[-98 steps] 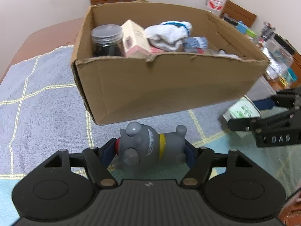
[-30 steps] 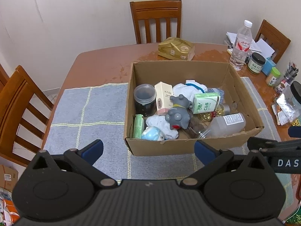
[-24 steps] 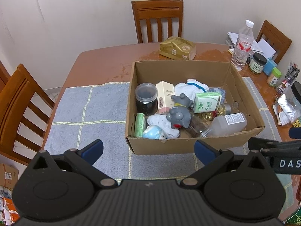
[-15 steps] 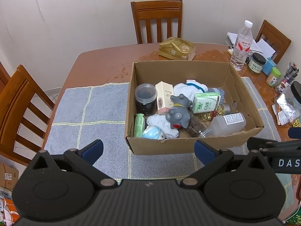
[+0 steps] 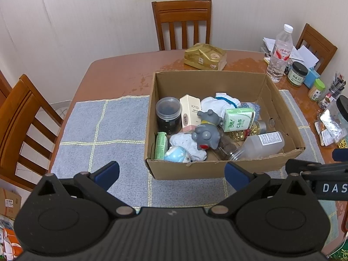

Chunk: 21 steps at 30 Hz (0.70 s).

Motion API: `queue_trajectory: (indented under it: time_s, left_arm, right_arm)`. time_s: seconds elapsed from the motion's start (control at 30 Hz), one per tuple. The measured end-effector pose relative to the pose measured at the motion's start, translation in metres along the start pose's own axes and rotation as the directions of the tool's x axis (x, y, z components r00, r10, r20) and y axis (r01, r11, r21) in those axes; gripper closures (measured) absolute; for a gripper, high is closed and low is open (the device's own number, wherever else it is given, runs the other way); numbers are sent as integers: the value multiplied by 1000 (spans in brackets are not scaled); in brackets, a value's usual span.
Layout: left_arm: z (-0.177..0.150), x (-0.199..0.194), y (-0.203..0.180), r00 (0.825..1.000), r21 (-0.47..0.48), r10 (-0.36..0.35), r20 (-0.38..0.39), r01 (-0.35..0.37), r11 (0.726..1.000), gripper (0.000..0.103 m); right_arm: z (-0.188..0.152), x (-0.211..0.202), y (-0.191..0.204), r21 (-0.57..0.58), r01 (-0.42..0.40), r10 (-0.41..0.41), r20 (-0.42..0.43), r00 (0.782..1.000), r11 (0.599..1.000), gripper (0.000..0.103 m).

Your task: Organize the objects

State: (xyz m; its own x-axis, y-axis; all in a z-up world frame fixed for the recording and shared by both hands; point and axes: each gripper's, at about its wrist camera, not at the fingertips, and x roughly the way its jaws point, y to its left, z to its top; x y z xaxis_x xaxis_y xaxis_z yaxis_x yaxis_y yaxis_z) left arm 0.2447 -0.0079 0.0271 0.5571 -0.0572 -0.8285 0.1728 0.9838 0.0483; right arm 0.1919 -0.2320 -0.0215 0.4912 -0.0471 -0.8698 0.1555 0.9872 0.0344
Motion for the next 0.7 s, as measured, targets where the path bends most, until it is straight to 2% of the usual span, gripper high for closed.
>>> queue_trajectory:
  time_s: [0.7]
  left_arm:
    - [1,2,0,1000,1,0,-7,0,1000,1]
  right_arm:
    - [1,0,2,4,-2,2,-4,1000,1000,0]
